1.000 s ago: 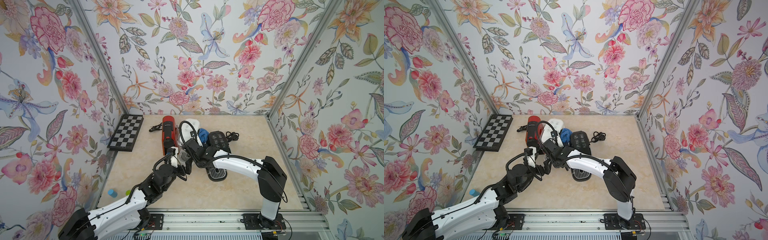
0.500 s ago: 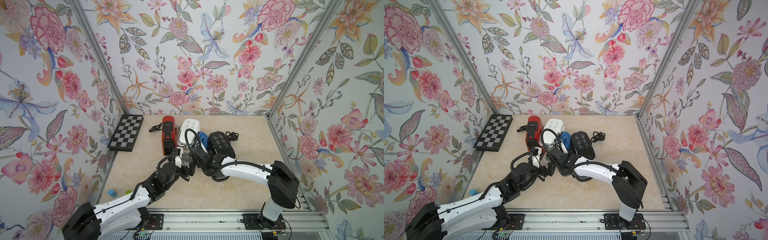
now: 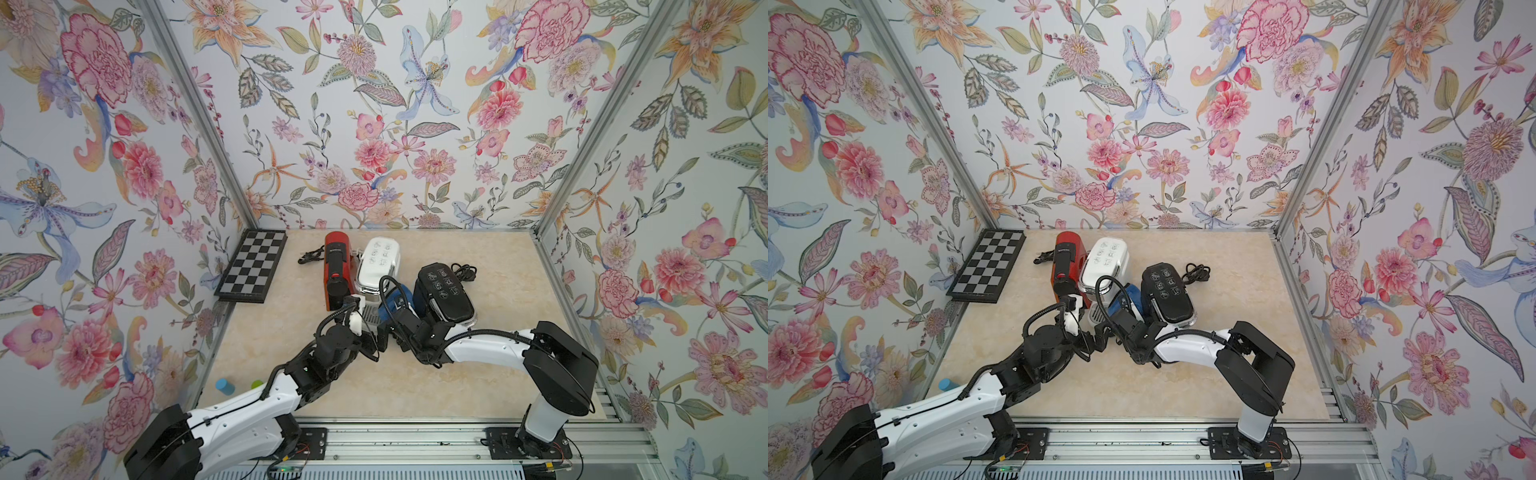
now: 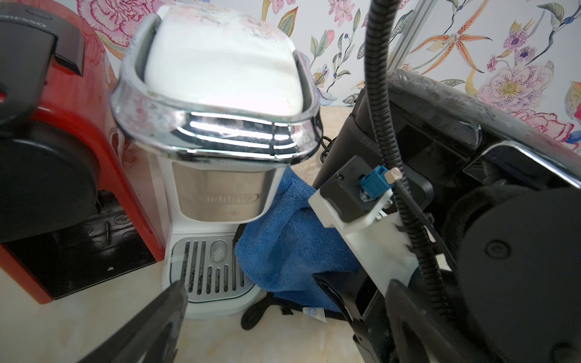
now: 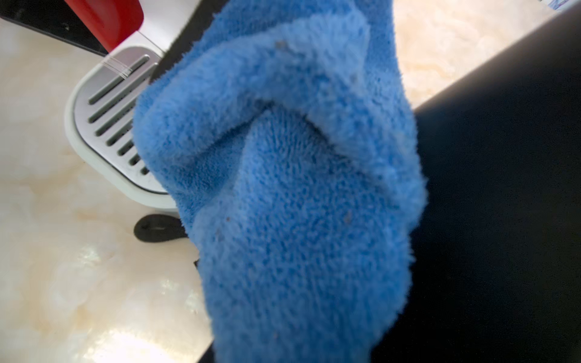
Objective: Wipe the surface of a coffee machine
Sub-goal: Wipe the dirt from the surface of the coffee machine.
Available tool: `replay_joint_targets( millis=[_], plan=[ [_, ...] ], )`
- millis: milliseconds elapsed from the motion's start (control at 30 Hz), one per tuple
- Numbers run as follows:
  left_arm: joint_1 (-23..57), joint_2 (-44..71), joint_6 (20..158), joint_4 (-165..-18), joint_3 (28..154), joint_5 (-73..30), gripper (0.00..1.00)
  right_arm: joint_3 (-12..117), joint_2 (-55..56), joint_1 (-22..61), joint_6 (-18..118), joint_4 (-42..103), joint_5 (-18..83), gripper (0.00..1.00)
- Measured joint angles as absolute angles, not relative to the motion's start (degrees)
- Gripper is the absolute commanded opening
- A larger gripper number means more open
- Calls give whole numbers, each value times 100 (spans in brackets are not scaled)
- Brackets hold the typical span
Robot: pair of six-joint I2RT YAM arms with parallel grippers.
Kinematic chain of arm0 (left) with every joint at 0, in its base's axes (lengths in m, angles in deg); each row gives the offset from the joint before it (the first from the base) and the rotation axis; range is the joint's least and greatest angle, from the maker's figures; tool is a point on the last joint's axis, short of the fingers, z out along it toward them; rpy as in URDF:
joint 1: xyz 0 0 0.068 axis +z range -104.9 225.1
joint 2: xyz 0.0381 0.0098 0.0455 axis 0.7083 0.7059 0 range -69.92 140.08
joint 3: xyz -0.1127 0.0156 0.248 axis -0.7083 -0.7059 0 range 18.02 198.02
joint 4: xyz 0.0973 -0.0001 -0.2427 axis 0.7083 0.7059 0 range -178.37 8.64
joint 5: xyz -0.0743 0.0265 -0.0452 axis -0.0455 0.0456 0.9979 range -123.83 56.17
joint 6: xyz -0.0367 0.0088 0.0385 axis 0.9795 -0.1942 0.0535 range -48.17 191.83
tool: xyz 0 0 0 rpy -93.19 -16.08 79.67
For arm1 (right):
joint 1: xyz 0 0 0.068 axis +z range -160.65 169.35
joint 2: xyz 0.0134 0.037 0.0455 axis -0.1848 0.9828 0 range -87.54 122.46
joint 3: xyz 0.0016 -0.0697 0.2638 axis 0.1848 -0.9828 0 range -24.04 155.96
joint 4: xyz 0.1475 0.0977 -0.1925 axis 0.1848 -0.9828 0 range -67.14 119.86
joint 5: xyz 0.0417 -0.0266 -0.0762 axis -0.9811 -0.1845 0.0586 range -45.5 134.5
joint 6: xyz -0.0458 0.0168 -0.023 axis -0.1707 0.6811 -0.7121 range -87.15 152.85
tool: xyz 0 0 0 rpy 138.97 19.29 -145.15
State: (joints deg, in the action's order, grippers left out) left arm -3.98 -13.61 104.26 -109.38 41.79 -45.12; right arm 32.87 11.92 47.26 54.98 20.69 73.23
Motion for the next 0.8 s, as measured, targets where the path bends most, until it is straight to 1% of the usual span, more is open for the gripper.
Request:
replay_joint_targets(
  millis=[167,433,533,800],
  plan=[
    [-396,-1398,10450,-11113,4205,-4604,99,2856,1201,4619,5588,2220,6984,31],
    [-396,-1426,10446,-11111,4310,-4676,99,2773,1138,4474,5564,2183,6890,31],
    [-396,-1424,10446,-11111,4310,-4678,99,2777,816,4464,5463,2100,6932,31],
    [-396,-1245,10446,-11115,4351,-4667,99,2922,-572,4483,5227,2052,7310,31]
  ],
)
